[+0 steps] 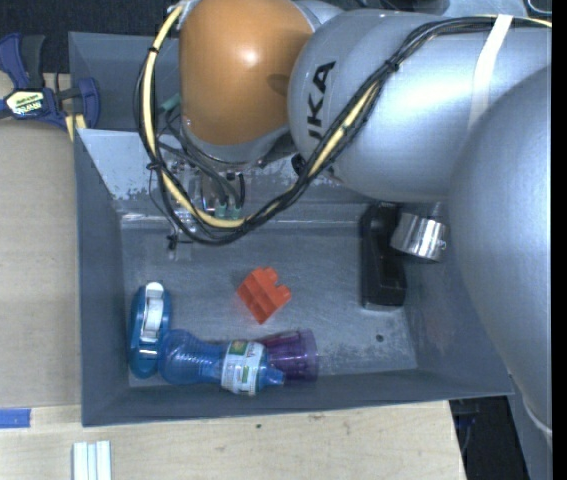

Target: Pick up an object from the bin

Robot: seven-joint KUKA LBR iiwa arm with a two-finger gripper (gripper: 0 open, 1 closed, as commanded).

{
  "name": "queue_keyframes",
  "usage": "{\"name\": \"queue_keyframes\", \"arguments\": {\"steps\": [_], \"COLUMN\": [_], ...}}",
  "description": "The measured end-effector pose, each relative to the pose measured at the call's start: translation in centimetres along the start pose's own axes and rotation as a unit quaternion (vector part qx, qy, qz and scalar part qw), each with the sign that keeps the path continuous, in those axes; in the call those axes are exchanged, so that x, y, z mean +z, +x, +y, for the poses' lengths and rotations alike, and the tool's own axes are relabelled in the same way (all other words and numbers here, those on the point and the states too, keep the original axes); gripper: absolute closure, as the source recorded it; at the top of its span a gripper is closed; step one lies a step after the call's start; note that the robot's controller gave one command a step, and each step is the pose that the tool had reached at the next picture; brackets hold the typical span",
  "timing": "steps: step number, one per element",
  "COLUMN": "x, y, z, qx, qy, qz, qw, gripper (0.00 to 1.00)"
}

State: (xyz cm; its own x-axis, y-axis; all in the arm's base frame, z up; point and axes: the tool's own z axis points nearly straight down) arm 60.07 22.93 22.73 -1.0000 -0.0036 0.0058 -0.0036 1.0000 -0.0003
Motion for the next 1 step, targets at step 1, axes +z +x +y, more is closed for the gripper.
{"name": "queue_keyframes", "arguments": {"steps": [1], "x": [-0.57], "y": [-0.17], "z": [-0.15], "qx": [0.002], "qy": [-0.001], "qz": [-0.0044], "qw": [1.0000], "gripper": [0.00]}}
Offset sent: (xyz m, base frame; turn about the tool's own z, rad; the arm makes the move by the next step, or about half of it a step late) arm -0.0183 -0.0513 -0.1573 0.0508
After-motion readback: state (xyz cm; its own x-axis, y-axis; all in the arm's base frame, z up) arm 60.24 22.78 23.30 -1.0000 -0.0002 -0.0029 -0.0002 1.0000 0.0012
